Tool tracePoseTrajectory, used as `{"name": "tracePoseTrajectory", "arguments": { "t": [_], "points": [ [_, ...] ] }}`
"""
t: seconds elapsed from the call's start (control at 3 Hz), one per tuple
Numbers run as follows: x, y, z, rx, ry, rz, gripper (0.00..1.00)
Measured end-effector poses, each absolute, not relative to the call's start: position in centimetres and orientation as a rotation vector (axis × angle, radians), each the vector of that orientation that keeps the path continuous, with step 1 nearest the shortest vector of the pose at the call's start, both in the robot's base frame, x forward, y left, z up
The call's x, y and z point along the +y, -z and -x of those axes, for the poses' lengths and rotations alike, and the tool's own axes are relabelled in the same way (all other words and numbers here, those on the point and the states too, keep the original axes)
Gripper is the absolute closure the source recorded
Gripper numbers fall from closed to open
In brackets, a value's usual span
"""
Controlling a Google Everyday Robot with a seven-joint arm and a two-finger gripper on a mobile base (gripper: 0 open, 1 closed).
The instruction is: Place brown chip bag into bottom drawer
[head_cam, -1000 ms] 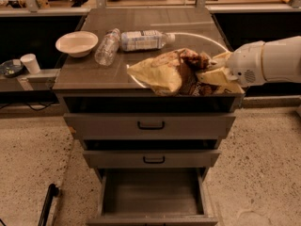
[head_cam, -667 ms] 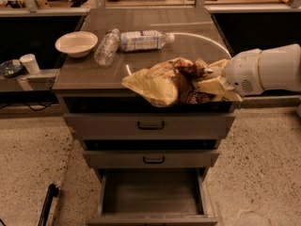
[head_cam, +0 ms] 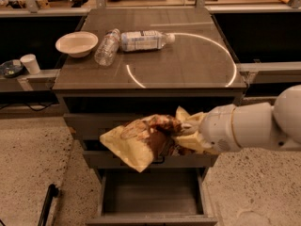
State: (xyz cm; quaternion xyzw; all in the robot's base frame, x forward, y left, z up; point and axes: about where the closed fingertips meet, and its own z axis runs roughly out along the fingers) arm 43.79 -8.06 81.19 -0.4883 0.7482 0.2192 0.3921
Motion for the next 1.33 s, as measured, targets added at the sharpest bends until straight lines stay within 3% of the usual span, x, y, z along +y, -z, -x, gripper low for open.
{"name": "tracePoseTrajectory", "arguments": {
  "t": [1.0,1.33],
  "points": [
    [-9.6,-59.0,-39.6,2.195,-0.54,1.103,1.0],
    [-9.4,-59.3,-39.6,2.189,-0.545,1.106,1.0]
  ]
}}
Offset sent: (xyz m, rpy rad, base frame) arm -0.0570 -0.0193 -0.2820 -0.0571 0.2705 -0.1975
